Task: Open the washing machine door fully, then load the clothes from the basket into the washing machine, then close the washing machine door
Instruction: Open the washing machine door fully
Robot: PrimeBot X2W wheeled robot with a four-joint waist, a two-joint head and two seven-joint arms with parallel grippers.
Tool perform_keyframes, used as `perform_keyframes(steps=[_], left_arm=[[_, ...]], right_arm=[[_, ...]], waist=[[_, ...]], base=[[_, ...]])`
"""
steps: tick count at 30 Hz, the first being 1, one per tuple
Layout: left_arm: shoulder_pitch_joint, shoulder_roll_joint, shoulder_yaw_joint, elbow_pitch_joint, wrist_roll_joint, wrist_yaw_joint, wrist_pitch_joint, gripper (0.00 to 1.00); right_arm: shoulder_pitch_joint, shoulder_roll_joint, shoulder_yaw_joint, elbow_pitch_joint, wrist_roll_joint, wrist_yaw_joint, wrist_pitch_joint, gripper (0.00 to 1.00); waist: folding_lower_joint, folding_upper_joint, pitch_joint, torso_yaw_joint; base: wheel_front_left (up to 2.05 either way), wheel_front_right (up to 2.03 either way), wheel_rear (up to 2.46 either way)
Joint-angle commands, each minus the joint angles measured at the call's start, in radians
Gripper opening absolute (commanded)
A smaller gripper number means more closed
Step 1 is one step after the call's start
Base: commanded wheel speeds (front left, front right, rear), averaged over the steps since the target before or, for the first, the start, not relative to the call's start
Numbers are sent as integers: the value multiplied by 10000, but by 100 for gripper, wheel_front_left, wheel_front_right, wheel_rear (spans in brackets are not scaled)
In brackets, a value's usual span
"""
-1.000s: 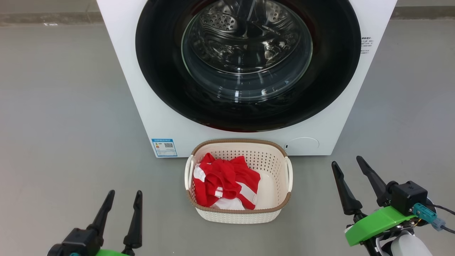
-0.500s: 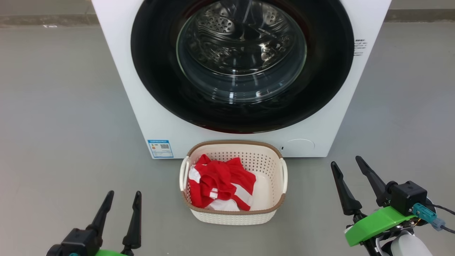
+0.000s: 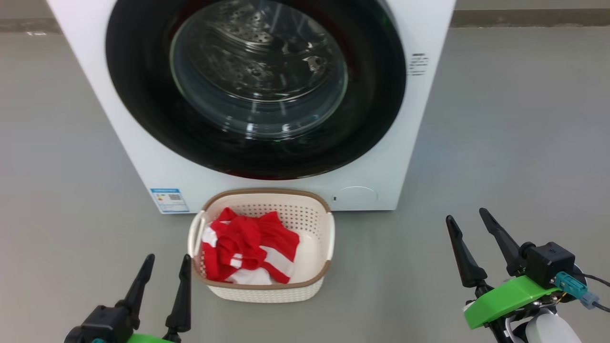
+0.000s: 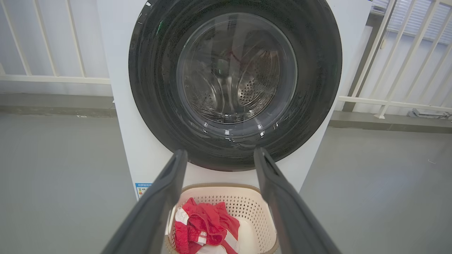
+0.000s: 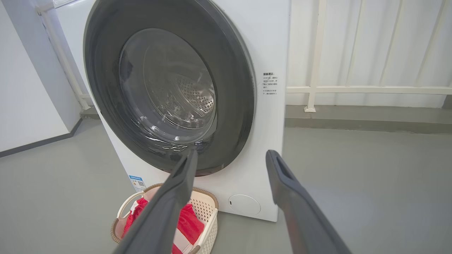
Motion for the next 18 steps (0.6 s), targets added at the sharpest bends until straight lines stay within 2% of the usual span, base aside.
perform_keyframes(steps=[1, 8, 18], left_arm=[[-407, 180, 256, -275, -59, -30, -122, 100], [-445, 228, 208, -214, -131, -31, -122, 100], [-509, 239, 219, -148, -159, -31, -122, 100]], right_arm=[[-312, -83, 173, -279, -17, 16, -120, 100], [-345, -72, 117, -277, -2, 16, -120, 100], [-361, -52, 84, -271, 27, 16, -120, 100]], waist=[[0, 0, 12, -13], [0, 0, 100, -46], [0, 0, 127, -25]], base=[[89, 89, -179], [50, 50, -100], [3, 3, -6]])
